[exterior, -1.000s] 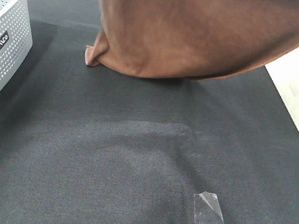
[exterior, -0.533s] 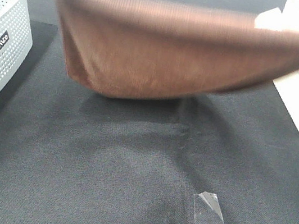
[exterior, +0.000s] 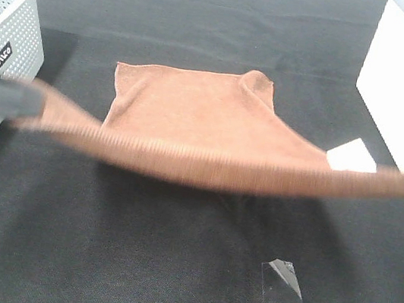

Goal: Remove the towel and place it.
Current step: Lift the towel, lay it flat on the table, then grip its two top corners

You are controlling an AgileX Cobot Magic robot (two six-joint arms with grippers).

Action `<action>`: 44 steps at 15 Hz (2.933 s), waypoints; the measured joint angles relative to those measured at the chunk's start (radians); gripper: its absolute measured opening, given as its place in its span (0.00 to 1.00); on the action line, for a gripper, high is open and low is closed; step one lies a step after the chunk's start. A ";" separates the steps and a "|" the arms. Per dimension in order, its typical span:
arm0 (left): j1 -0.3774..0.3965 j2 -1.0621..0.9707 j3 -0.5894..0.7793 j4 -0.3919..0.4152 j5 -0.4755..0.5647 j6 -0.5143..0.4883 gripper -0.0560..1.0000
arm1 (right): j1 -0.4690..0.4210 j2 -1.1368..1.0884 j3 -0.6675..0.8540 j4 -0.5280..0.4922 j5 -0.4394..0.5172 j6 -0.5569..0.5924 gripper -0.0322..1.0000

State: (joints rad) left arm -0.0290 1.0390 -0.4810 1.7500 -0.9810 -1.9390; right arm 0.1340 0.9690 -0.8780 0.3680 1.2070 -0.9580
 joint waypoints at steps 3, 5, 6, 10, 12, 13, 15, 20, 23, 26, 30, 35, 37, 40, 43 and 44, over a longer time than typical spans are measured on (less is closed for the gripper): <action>-0.024 -0.074 0.083 0.000 -0.040 -0.026 0.05 | -0.001 -0.102 0.090 0.042 0.000 -0.026 0.03; -0.100 -0.107 0.121 0.001 -0.050 -0.043 0.05 | -0.001 -0.159 0.152 0.066 0.003 -0.035 0.03; -0.142 -0.123 0.134 0.001 -0.050 -0.053 0.05 | -0.001 -0.190 0.184 0.076 0.007 -0.052 0.03; -0.272 -0.139 0.180 0.001 -0.050 -0.063 0.05 | -0.001 -0.256 0.305 0.197 0.008 -0.180 0.03; -0.291 -0.139 0.199 -0.001 -0.056 -0.066 0.05 | 0.028 -0.256 0.330 0.255 0.008 -0.256 0.03; -0.294 -0.139 0.212 -0.001 -0.074 -0.066 0.05 | 0.076 -0.256 0.332 0.253 0.007 -0.270 0.03; -0.307 -0.139 0.243 -0.001 -0.116 -0.066 0.05 | 0.199 -0.251 0.332 0.172 0.007 -0.246 0.03; -0.402 -0.139 0.350 -0.001 -0.151 -0.070 0.05 | 0.555 -0.220 0.332 -0.022 0.007 -0.001 0.03; -0.418 -0.140 0.379 0.000 -0.176 -0.070 0.05 | 0.656 -0.218 0.332 -0.022 0.007 0.073 0.03; -0.418 -0.140 0.421 0.000 -0.182 -0.070 0.05 | 0.735 -0.218 0.332 -0.026 0.007 0.129 0.03; -0.418 -0.140 0.448 0.000 -0.224 -0.070 0.05 | 0.742 -0.218 0.332 -0.054 0.007 0.139 0.03; -0.418 -0.140 0.448 0.000 -0.218 -0.070 0.05 | 0.742 -0.218 0.332 -0.074 0.007 0.141 0.04; -0.418 -0.140 0.448 0.000 -0.218 -0.070 0.20 | 0.742 -0.218 0.332 -0.081 0.007 0.141 0.23; -0.418 -0.140 0.448 0.000 -0.190 -0.070 0.68 | 0.742 -0.218 0.332 -0.142 0.008 0.140 0.49; -0.418 -0.140 0.448 0.000 -0.145 -0.070 0.92 | 0.742 -0.218 0.332 -0.221 0.007 0.140 0.55; -0.418 -0.140 0.448 0.000 -0.143 -0.073 0.93 | 0.742 -0.218 0.332 -0.226 0.000 0.140 0.55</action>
State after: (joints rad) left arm -0.4470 0.8990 -0.0330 1.7500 -1.1240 -2.0120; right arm 0.8760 0.7510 -0.5460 0.1420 1.2070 -0.8180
